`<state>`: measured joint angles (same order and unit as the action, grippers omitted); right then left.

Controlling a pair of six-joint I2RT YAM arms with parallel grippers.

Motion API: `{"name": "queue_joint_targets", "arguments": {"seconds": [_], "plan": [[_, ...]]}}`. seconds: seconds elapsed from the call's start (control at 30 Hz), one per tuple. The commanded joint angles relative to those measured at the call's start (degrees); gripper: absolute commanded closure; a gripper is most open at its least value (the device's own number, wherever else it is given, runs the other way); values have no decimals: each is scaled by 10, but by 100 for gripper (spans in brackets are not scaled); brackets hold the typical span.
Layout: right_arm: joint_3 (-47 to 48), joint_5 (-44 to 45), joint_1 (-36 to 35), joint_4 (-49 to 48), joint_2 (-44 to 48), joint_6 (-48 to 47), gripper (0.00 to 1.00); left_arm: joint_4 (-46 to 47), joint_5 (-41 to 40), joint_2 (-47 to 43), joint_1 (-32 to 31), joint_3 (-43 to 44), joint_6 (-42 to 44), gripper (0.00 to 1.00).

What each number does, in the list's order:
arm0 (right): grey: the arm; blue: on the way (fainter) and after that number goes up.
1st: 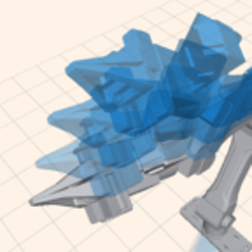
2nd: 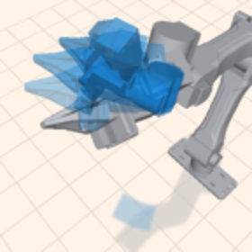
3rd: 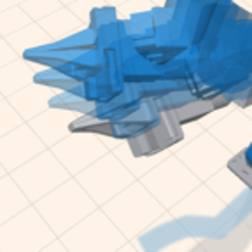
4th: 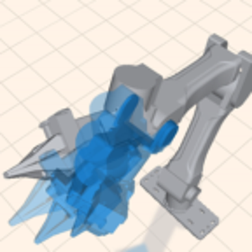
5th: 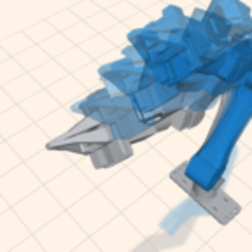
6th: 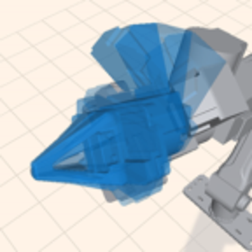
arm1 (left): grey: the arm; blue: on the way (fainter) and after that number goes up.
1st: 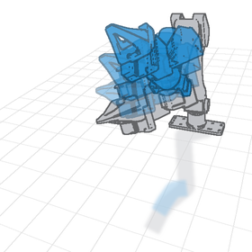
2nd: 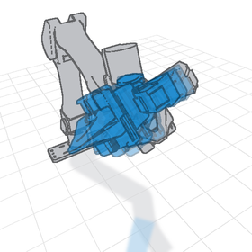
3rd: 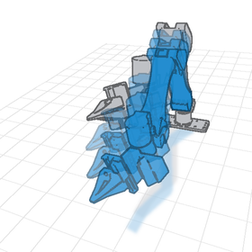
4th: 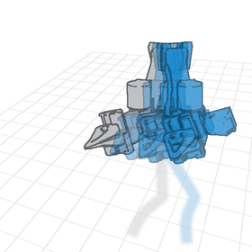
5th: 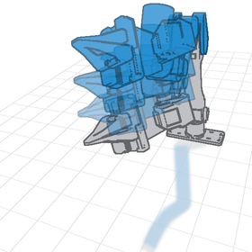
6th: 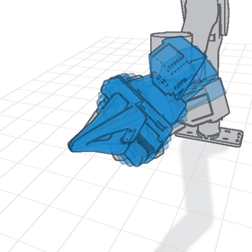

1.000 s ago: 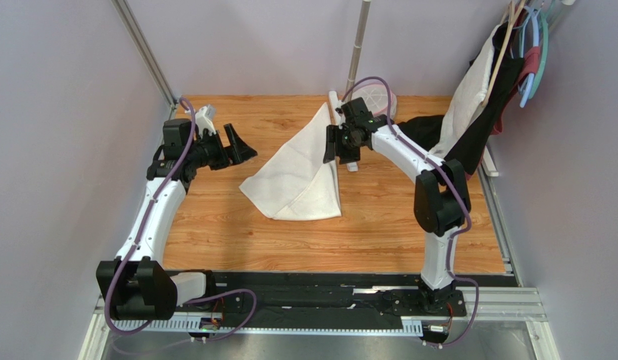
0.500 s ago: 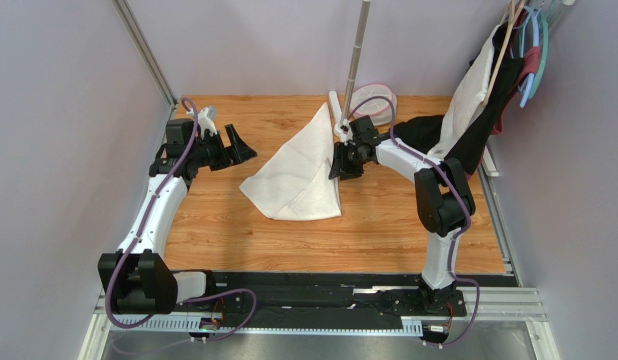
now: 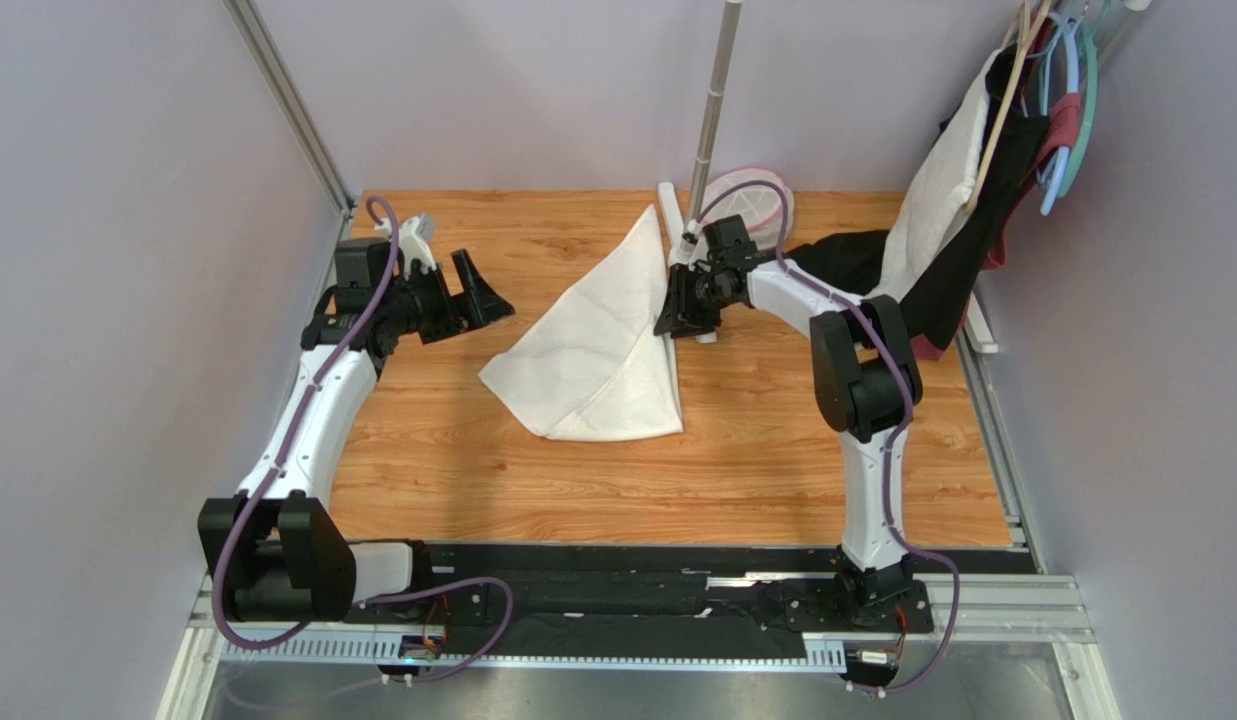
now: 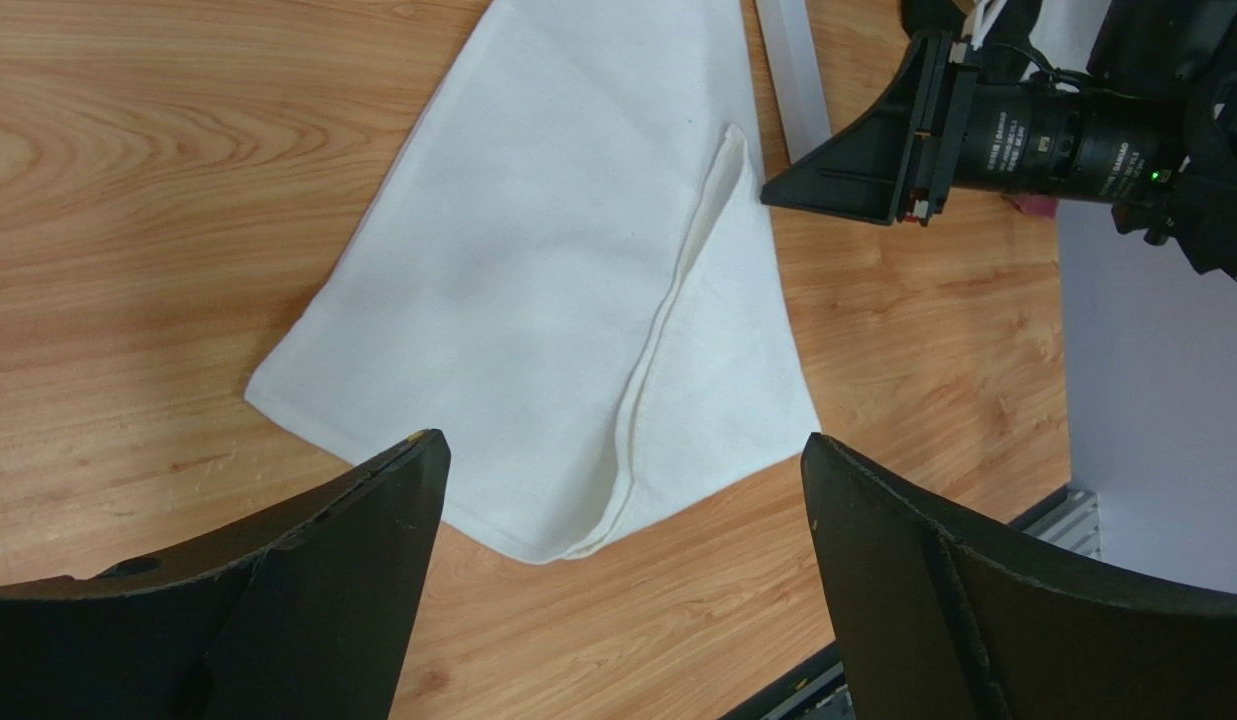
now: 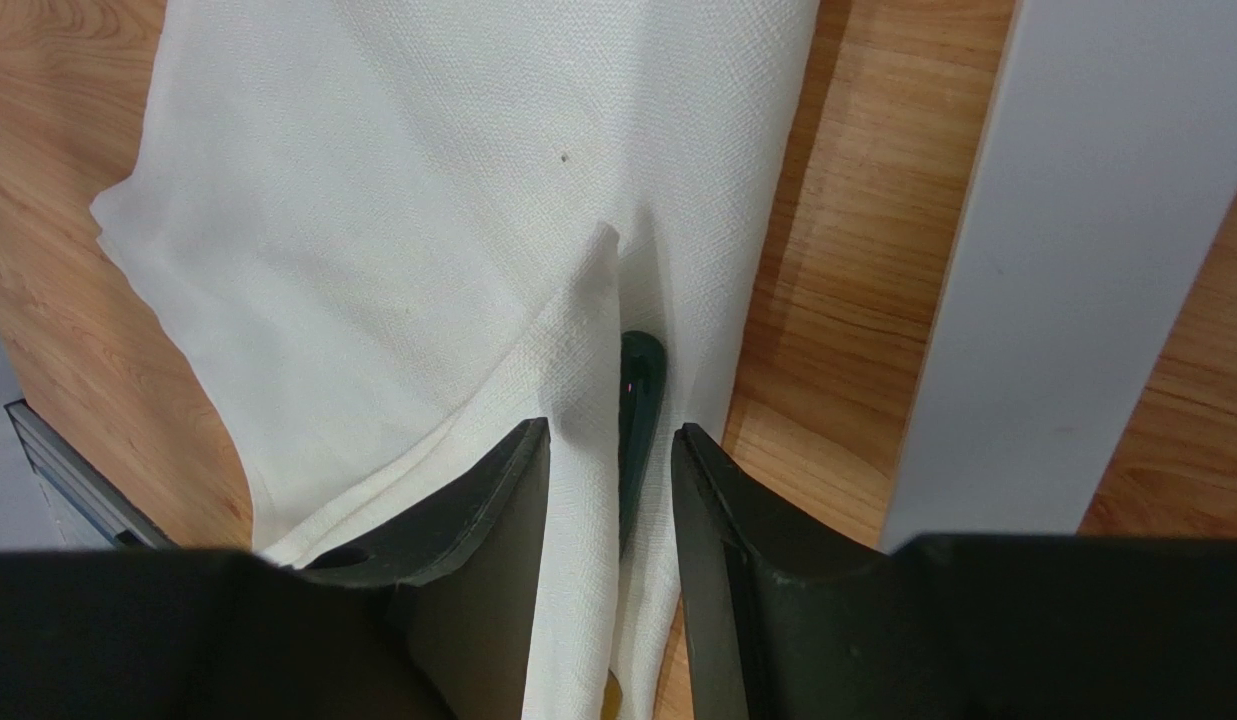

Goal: Fold the napkin, place the utensils inside, and roll it up
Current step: Fold the napkin

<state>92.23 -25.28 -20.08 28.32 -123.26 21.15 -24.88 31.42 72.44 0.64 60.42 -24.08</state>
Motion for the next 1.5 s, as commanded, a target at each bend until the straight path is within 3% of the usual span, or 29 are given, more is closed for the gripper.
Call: {"name": "queue_joint_targets", "arguments": {"seconds": [0.0, 0.33, 0.7, 1.47], "plan": [[30, -22, -1, -18, -19, -8, 61, 4, 1, 1, 4, 9, 7, 4], [29, -41, -2, -31, -29, -3, 68, 5, 7, 2, 3, 9, 4, 4], [29, -40, -2, -33, -27, -4, 100, 5, 11, 3, 3, 11, 4, 4], [-13, -5, 9, -41, 36, -6, 100, 7, 22, -2, 4, 10, 2, 4]]}}
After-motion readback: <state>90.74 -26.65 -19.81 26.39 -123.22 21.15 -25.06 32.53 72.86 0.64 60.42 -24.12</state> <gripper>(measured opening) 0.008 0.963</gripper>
